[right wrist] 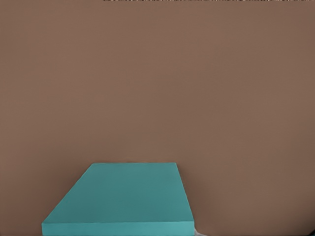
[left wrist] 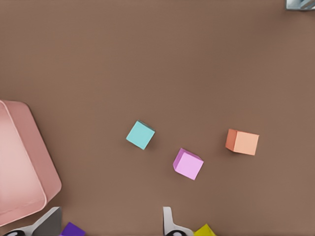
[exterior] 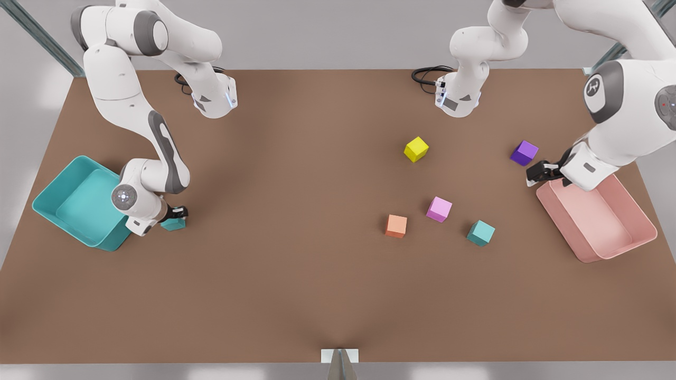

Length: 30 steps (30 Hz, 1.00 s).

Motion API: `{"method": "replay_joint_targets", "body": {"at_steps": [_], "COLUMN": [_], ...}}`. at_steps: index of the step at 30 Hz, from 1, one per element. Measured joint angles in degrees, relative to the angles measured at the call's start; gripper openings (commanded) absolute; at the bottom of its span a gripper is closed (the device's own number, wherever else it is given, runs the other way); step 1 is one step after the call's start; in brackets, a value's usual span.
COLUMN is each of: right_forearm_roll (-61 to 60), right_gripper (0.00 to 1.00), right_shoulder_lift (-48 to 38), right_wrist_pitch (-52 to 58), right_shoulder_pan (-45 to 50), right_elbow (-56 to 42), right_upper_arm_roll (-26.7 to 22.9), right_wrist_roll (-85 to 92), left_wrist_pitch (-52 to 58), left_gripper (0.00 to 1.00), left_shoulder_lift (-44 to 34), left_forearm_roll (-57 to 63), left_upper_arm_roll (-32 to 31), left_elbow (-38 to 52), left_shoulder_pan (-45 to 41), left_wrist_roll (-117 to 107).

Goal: Stack the two blue cubes on top of each other

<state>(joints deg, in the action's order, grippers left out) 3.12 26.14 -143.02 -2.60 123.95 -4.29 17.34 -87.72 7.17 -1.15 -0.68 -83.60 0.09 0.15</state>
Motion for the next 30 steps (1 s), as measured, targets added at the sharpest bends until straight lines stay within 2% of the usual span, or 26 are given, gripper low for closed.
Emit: {"method": "replay_joint_targets", "body": {"at_steps": [2, 4, 7, 9, 11, 13, 16, 21, 26, 30], "right_forearm_roll": [-0.5, -1.0, -2.2, -3.2, -5.7, -7.3, -8.4, -8.3, -4.9, -2.1], "right_gripper": [0.34, 0.22, 0.21, 0.21, 0.21, 0.21, 0.21, 0.21, 0.21, 0.21], "right_shoulder_lift": [-1.0, -6.2, -16.0, -17.3, -13.8, -8.2, -2.1, 12.3, 21.4, 25.7], "right_wrist_pitch": [0.0, 2.1, 11.8, 20.5, 27.1, 31.9, 36.6, 36.6, 32.3, 28.8], "right_shoulder_pan": [0.1, 0.3, 0.5, 0.6, 8.5, 21.4, 35.7, 47.8, 49.9, 51.3], "right_elbow": [0.0, 0.0, -7.1, -17.2, -29.4, -42.1, -52.6, -58.6, -59.6, -59.8], "right_upper_arm_roll": [0.1, 0.4, 2.4, 8.0, 12.5, 13.9, 14.4, 13.8, 13.1, 13.1], "right_wrist_roll": [0.9, 2.1, 3.9, 4.7, 4.9, 4.2, 2.6, -1.0, -4.8, -8.0], "left_wrist_pitch": [-0.4, -0.6, -0.6, -0.5, -0.4, -0.3, -0.1, -2.2, -10.3, -18.6], "left_gripper": [1.00, 1.00, 1.00, 1.00, 1.00, 1.00, 1.00, 1.00, 1.00, 1.00], "left_shoulder_lift": [0.1, -0.2, -0.3, -0.4, -0.5, -0.5, -0.4, 1.6, 10.2, 9.2], "left_forearm_roll": [0.0, 0.0, 0.0, 0.0, -0.1, -0.2, -0.2, 3.3, 5.8, 6.4], "left_upper_arm_roll": [0.0, -0.1, -0.2, -0.2, -0.2, -0.2, -0.2, -0.2, -1.2, -2.1], "left_elbow": [-0.1, 0.0, -0.2, -0.2, -0.2, -0.1, -0.3, -3.2, -5.8, -16.1], "left_shoulder_pan": [0.1, 0.2, 0.1, 0.0, 0.0, 0.1, -0.1, 0.0, -1.7, -0.2], "left_wrist_roll": [0.0, 0.0, 0.0, 0.1, 0.1, 0.1, 0.1, 3.5, 8.3, 12.3]}}
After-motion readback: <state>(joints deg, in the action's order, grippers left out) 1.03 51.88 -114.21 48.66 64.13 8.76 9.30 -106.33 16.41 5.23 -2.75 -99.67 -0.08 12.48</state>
